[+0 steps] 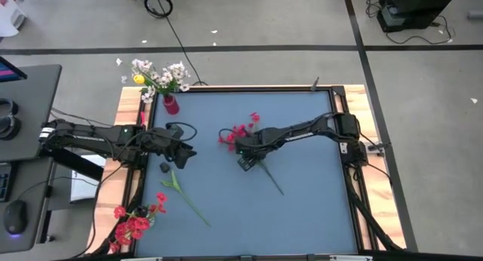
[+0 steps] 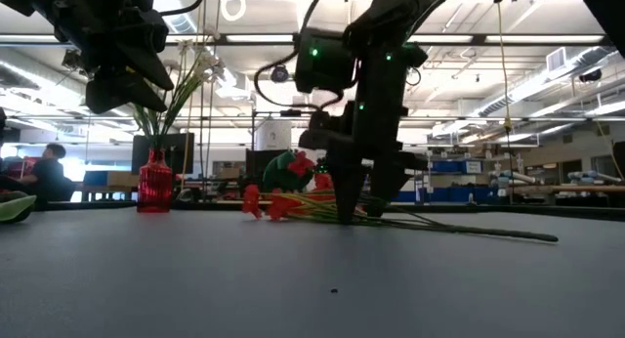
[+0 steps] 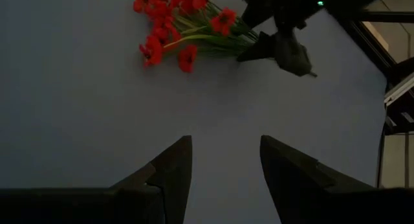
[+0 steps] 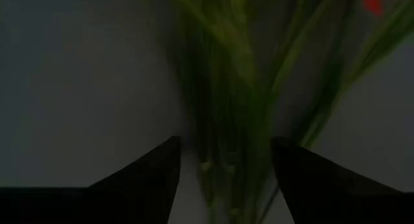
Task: Sort flowers into vase by color
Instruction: Put the red flowers into the transparent vase
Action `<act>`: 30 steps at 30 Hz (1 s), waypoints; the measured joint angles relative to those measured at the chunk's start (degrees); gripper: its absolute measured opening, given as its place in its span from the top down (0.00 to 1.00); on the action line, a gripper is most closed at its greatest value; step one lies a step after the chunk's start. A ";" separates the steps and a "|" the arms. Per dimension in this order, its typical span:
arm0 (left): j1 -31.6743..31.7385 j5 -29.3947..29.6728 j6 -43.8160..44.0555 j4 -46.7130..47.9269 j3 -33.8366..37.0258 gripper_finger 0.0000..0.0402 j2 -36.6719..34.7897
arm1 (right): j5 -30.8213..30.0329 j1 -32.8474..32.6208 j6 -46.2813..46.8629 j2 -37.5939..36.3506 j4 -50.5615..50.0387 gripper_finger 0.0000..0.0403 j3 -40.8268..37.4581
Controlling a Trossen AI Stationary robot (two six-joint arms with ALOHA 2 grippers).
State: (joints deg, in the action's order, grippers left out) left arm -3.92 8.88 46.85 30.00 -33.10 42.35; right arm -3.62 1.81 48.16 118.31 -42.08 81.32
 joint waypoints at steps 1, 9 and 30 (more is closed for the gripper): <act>-0.01 0.00 0.12 0.00 0.00 0.53 0.00 | -0.08 -0.30 -0.01 0.36 -0.03 0.38 0.02; -0.01 -0.02 0.41 -0.11 0.00 0.53 0.02 | -4.62 -2.16 -0.33 1.48 -1.59 0.50 0.16; -0.13 -1.24 -1.45 -8.26 0.00 0.53 -0.39 | -3.60 -1.70 6.13 -10.34 5.53 0.97 -0.24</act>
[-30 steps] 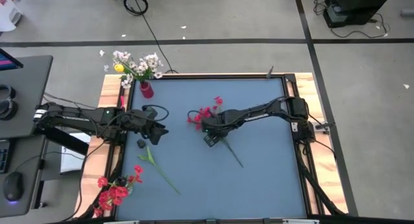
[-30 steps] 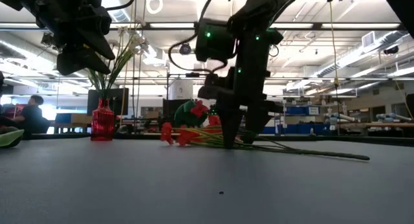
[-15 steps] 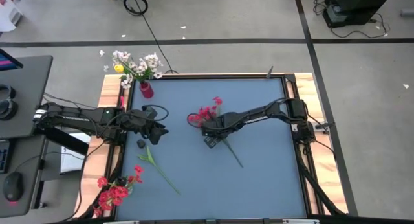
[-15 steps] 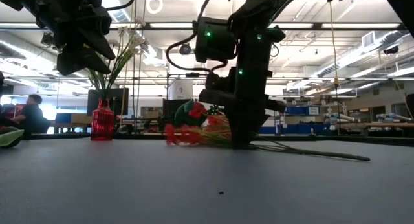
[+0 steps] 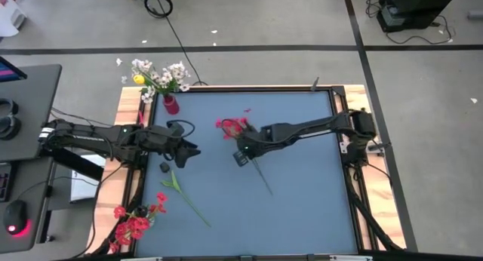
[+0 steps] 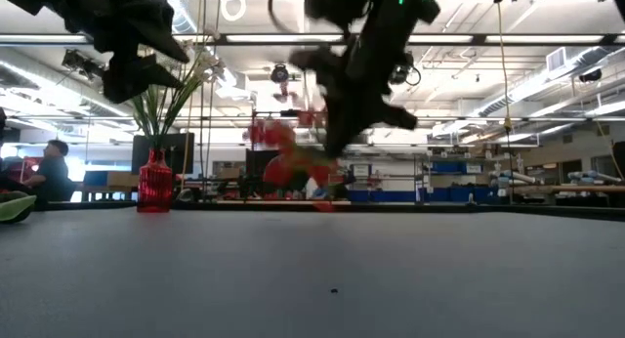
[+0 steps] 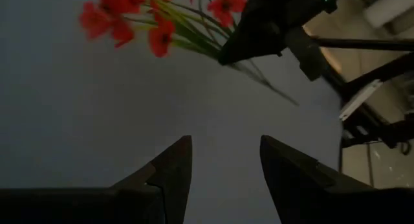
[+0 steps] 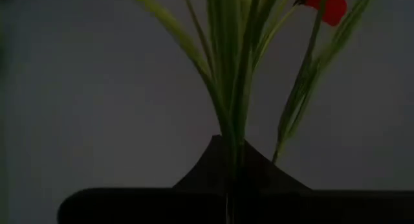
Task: Sort flowers into vase by color
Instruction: Put the red flowers into the transparent vase
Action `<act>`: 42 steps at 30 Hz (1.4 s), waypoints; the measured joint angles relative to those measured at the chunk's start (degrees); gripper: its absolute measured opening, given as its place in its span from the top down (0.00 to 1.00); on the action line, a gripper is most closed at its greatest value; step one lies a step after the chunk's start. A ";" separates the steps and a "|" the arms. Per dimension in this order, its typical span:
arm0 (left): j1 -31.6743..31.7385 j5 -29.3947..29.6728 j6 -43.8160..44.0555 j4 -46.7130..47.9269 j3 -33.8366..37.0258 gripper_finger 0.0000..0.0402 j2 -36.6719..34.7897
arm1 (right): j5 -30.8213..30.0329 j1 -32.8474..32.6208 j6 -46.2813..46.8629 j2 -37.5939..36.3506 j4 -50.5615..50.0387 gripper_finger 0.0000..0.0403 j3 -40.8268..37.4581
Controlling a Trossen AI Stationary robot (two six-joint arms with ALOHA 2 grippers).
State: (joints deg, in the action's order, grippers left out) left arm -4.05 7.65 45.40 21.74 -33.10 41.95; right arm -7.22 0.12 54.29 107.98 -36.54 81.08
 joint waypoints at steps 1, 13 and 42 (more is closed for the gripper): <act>-0.10 -0.06 -0.92 -1.36 0.00 0.53 0.00 | -0.43 -0.13 -0.22 -1.37 1.34 0.97 -0.04; -3.33 -0.38 -11.16 -23.33 0.00 0.53 2.19 | -5.13 -1.92 -20.63 -14.66 26.27 0.97 0.09; -3.15 -2.95 -20.95 -60.76 -4.86 0.56 25.21 | 15.16 -0.29 -37.95 -14.31 43.89 0.98 0.13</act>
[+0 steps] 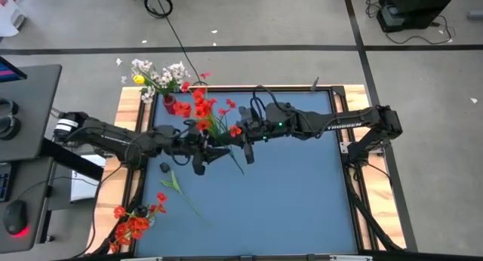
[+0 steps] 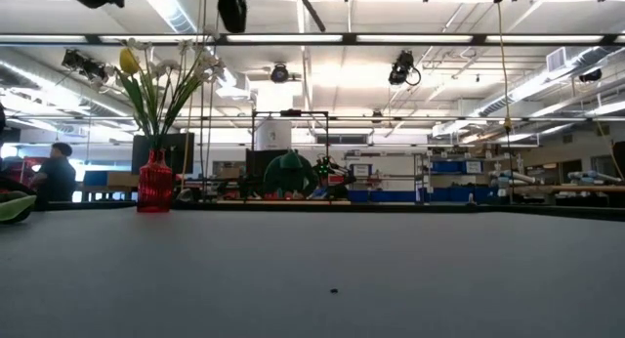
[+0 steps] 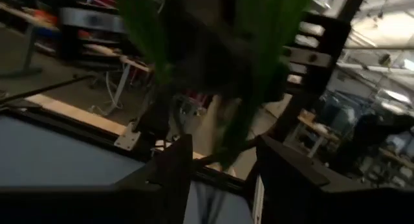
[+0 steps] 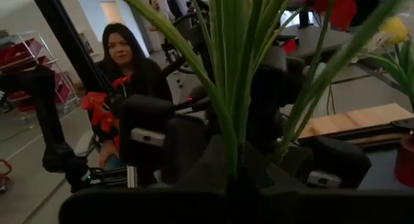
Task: Sort flowers into vase by color
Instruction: Put the red flowers into the transparent vase
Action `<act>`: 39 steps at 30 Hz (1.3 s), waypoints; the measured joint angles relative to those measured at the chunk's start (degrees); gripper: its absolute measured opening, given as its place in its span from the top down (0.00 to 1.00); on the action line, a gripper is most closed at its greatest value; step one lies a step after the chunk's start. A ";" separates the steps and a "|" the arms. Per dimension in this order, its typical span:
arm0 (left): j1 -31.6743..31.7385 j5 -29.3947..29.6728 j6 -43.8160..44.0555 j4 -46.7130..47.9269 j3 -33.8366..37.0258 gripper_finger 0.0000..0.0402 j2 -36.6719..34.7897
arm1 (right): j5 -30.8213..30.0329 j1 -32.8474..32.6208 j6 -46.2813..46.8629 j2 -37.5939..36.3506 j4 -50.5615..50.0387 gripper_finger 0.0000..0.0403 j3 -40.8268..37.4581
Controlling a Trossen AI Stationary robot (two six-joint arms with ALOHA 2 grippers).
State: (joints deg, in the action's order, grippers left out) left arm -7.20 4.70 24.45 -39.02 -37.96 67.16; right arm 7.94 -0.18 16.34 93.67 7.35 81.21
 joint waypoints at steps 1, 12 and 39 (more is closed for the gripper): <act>-0.02 -0.20 -0.63 0.14 -0.84 0.57 0.67 | 0.51 0.20 0.00 0.00 -0.12 0.98 0.00; 1.58 -0.38 -2.99 4.50 -4.73 0.81 2.45 | 1.13 0.49 0.95 0.00 -0.72 0.98 0.00; -12.53 6.15 -18.43 47.88 -4.69 0.99 -25.19 | -12.92 2.65 25.55 -10.18 -15.19 0.58 0.00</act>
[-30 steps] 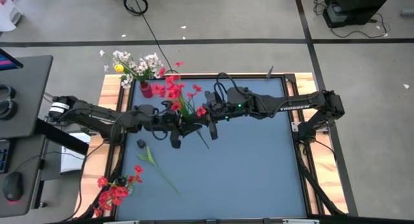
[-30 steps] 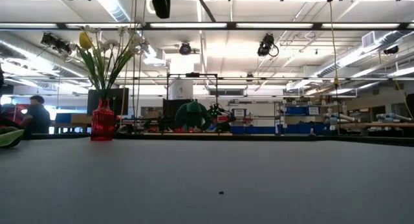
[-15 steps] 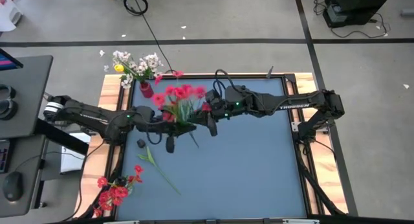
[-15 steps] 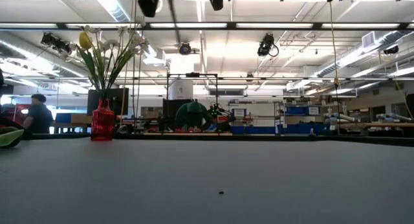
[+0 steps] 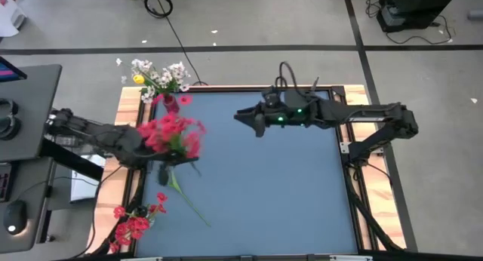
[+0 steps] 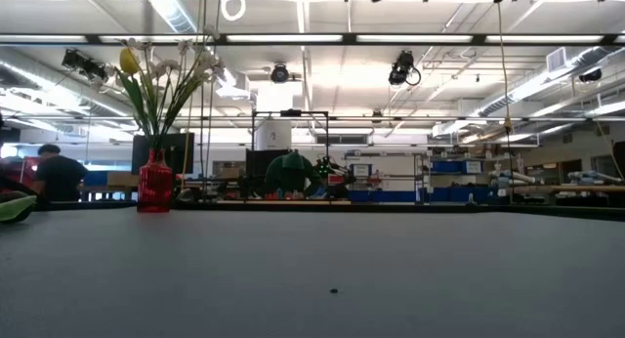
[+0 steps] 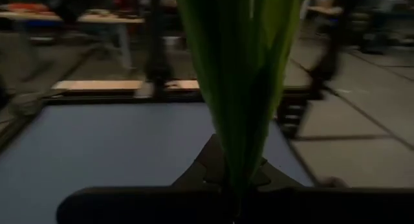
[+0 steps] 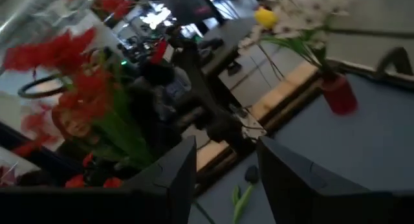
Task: Sort flowers into vase by color
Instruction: Put the red flowers into the transparent vase
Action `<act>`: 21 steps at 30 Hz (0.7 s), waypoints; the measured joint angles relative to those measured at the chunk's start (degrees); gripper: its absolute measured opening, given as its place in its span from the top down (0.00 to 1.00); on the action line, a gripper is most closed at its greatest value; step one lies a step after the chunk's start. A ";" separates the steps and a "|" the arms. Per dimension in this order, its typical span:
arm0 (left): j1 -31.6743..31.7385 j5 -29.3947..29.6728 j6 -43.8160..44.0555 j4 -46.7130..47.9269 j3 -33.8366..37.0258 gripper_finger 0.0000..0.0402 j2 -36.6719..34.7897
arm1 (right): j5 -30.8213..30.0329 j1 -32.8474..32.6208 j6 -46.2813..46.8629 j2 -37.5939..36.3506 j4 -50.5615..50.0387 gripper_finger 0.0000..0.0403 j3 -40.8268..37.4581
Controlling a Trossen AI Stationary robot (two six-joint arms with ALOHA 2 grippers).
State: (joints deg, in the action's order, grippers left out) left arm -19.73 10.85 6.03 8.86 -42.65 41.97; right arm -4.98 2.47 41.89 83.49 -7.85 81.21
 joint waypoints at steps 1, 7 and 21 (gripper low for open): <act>-1.64 -0.02 0.31 1.50 0.00 0.99 -1.59 | -0.11 -0.15 0.69 -0.65 -1.49 0.58 0.00; -11.03 -3.90 6.07 12.79 0.00 0.99 -8.17 | -4.15 -3.71 4.12 -2.15 -8.25 0.58 0.00; -15.90 -2.99 4.96 22.66 0.02 0.99 -11.68 | -21.10 -12.70 17.40 1.75 -7.92 0.58 0.02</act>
State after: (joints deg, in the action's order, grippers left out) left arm -35.64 7.86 10.99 31.52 -42.63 30.29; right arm -26.08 -10.22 59.29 85.23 -15.77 81.23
